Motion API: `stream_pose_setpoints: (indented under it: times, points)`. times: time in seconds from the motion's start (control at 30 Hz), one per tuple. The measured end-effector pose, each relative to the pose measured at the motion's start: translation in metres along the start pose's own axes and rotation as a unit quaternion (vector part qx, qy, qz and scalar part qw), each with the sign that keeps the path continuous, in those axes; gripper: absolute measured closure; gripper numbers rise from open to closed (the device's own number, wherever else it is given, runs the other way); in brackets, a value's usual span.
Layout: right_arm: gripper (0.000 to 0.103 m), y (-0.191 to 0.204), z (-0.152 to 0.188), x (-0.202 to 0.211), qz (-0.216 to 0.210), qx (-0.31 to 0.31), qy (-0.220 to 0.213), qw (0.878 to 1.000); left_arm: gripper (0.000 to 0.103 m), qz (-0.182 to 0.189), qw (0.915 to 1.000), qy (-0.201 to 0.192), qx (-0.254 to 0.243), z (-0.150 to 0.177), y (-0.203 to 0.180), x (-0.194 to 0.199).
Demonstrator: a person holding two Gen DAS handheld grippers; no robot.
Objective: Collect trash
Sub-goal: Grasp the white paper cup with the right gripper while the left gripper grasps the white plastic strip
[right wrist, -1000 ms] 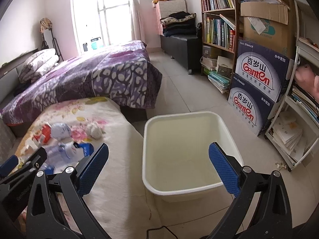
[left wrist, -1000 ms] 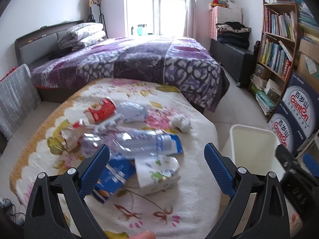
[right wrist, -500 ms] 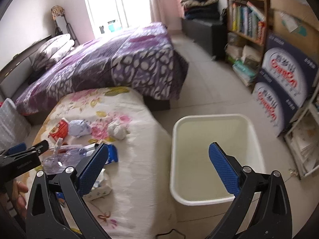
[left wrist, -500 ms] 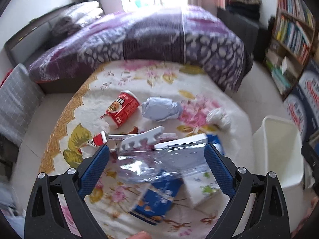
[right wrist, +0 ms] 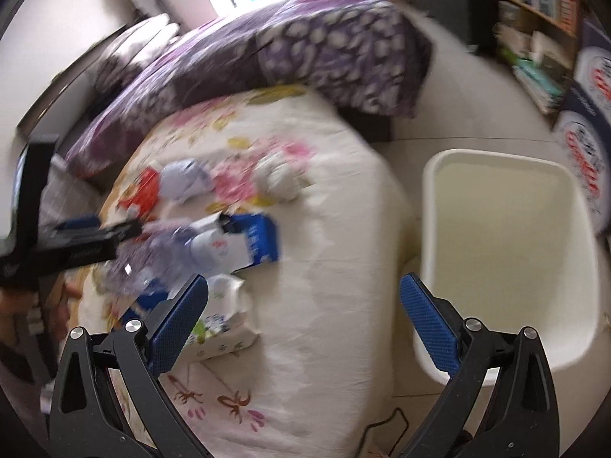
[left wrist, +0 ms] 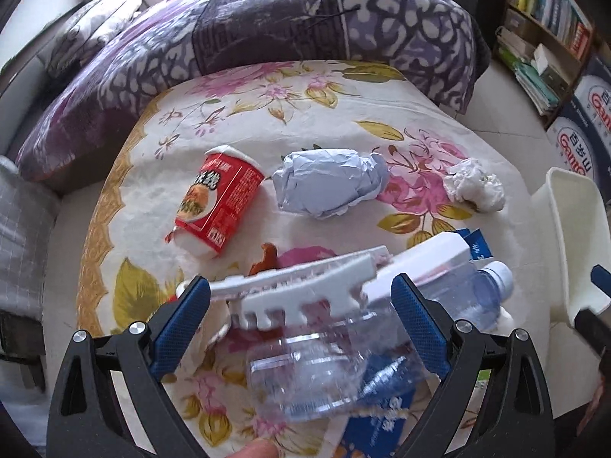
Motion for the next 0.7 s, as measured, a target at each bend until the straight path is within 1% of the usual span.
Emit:
stream_pose_setpoints:
  times: [0.03,0.07,0.1,0.2,0.23,0.27,0.3,0.37,0.4,0.43,0.53,0.57,0.63,0.67,0.7]
  points:
    - [0.007,0.008,0.003,-0.006,-0.009,0.014,0.012,1.0,0.012,-0.002,1.0,-0.002,-0.004,-0.001,0.0,-0.002]
    - [0.007,0.011,0.005,-0.01,-0.014,0.02,0.017,1.0,0.017,-0.005,0.9999,-0.005,-0.008,-0.002,0.001,-0.006]
    - [0.007,0.015,0.008,-0.015,-0.02,0.024,0.024,0.999,0.02,-0.006,0.9999,-0.004,-0.01,-0.002,0.002,-0.01]
    - [0.007,0.026,0.013,-0.026,-0.045,0.016,0.043,0.998,0.038,-0.006,0.9998,0.004,-0.021,0.001,0.002,-0.022]
    - [0.007,0.031,0.014,-0.031,-0.053,0.016,0.051,0.997,0.049,-0.007,0.9997,0.003,-0.023,0.002,0.003,-0.024]
    - [0.007,0.033,0.015,-0.034,-0.055,0.022,0.055,0.997,0.061,0.002,0.9998,-0.002,-0.019,0.001,0.003,-0.024]
    - [0.007,0.039,0.018,-0.038,-0.058,0.034,0.061,0.996,0.065,0.008,0.9998,-0.01,-0.012,0.0,0.005,-0.022]
    - [0.007,0.051,0.025,-0.044,-0.062,0.064,0.072,0.993,0.082,0.012,0.9996,-0.027,-0.003,-0.002,0.009,-0.016]
    - [0.007,0.054,0.028,-0.045,-0.064,0.072,0.076,0.992,0.083,0.015,0.9993,-0.035,0.005,-0.003,0.012,-0.012]
    - [0.007,0.061,0.033,-0.048,-0.071,0.085,0.084,0.99,0.088,0.016,0.999,-0.04,0.01,-0.004,0.014,-0.009]
    - [0.007,0.078,0.05,-0.052,-0.083,0.12,0.107,0.984,0.09,0.016,0.9977,-0.059,0.029,-0.007,0.021,0.005]
    - [0.007,0.08,0.054,-0.053,-0.082,0.13,0.11,0.982,0.092,0.017,0.997,-0.066,0.035,-0.008,0.024,0.01]
    - [0.007,0.086,0.061,-0.057,-0.075,0.154,0.111,0.979,0.093,0.021,0.9952,-0.082,0.048,-0.01,0.028,0.022]
    - [0.007,0.09,0.064,-0.06,-0.066,0.166,0.11,0.978,0.093,0.023,0.9942,-0.09,0.054,-0.01,0.029,0.027]
    - [0.007,0.091,0.065,-0.061,-0.062,0.168,0.11,0.978,0.093,0.024,0.9933,-0.096,0.059,-0.01,0.029,0.033]
Point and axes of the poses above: each gripper's, at about its wrist camera, not at the fingertips, and x roughly against the way its jaws point, y to its left, z to its underside, the point moved 7 cm from there along -x, roughly the way its jaws point, and after that the axes turned 13 degrees about -x, right-handed, at the moved point
